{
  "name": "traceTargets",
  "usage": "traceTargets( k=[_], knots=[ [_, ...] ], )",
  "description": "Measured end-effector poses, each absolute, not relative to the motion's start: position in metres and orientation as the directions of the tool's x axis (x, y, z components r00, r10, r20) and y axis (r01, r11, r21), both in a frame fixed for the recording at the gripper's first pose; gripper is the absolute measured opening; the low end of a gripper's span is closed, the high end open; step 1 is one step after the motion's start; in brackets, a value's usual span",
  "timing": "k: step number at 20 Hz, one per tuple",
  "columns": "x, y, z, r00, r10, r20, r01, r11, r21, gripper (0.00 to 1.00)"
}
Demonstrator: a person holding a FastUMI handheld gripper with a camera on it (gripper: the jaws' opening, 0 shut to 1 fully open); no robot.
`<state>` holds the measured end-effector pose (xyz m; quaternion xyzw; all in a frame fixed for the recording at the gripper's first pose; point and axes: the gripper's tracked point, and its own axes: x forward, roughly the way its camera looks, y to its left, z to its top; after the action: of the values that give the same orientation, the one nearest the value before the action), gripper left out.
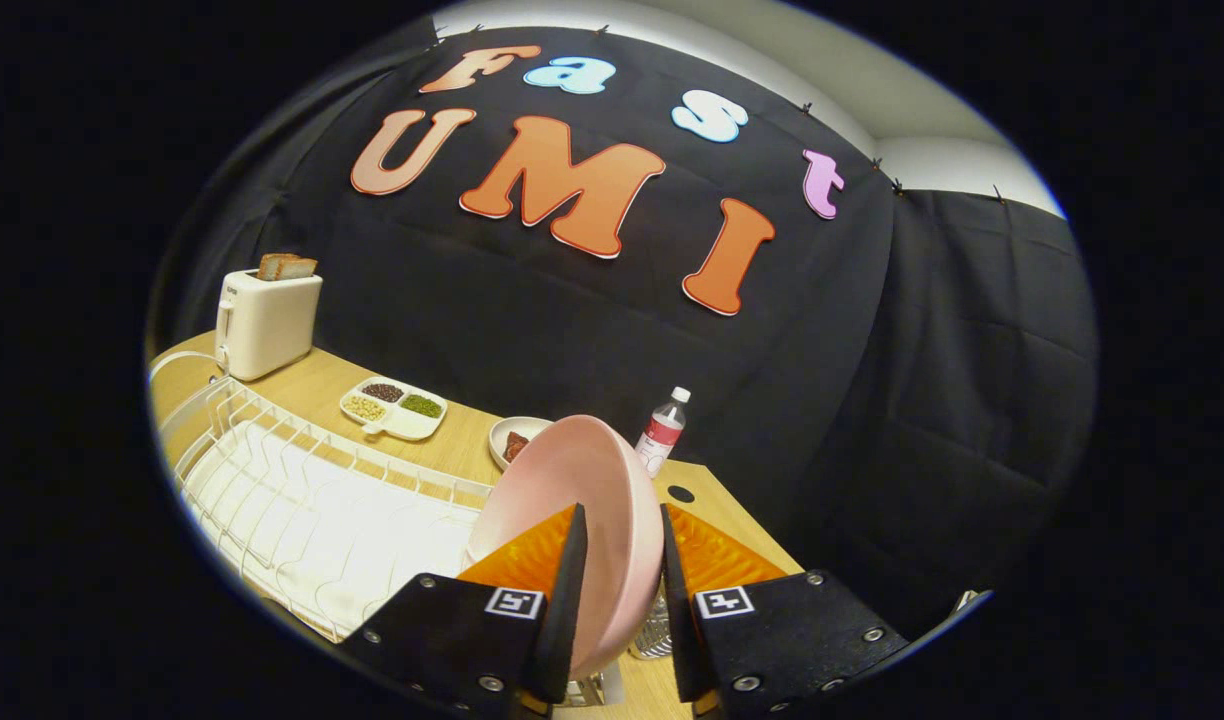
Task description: Take the plate from the dish rack, then take the spoon from the basket and place it into the plate.
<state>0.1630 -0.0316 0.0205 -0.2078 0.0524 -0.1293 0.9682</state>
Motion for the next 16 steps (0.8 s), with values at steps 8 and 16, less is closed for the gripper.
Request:
traceTargets(
  k=[8,16],
  knots=[
    [0.17,-0.018,0.039,0.967,-0.249,-0.049,0.211,0.897,-0.389,0.18],
    [0.169,-0.01,0.087,0.97,-0.237,0.042,0.233,0.875,-0.424,0.16]
  ],
)
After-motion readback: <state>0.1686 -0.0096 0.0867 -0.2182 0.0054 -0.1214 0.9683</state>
